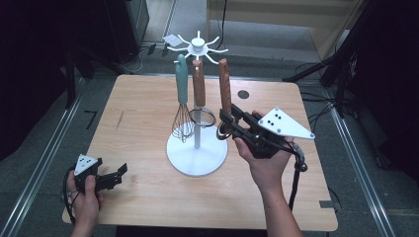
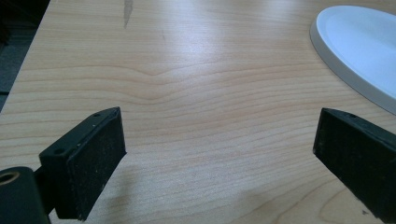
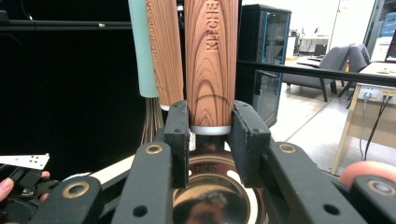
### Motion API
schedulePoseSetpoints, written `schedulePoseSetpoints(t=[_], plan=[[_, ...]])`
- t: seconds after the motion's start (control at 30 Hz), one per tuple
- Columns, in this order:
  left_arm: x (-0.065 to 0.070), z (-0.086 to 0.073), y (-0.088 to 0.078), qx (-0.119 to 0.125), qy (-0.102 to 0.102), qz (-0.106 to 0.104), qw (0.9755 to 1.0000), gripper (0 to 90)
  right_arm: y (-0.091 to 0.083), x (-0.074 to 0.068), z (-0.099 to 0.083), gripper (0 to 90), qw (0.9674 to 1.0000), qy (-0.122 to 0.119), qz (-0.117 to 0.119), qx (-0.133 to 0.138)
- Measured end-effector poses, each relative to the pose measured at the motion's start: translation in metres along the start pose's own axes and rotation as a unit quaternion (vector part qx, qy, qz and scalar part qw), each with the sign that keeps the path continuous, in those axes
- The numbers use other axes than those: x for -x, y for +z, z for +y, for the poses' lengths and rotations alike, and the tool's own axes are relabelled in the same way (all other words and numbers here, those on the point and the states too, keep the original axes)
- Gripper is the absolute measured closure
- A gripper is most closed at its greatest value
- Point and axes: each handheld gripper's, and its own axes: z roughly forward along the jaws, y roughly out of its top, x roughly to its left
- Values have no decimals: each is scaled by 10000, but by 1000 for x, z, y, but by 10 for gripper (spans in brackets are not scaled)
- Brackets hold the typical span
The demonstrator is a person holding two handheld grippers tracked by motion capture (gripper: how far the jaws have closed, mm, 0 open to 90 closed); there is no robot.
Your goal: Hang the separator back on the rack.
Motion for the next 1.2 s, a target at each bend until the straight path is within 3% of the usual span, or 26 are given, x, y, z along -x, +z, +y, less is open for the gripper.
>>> schedulePoseSetpoints(t=[1.2], plan=[[0, 0, 1, -2, -14, -1, 10000, 28, 18, 0, -2, 716, 10000, -2, 51, -79]])
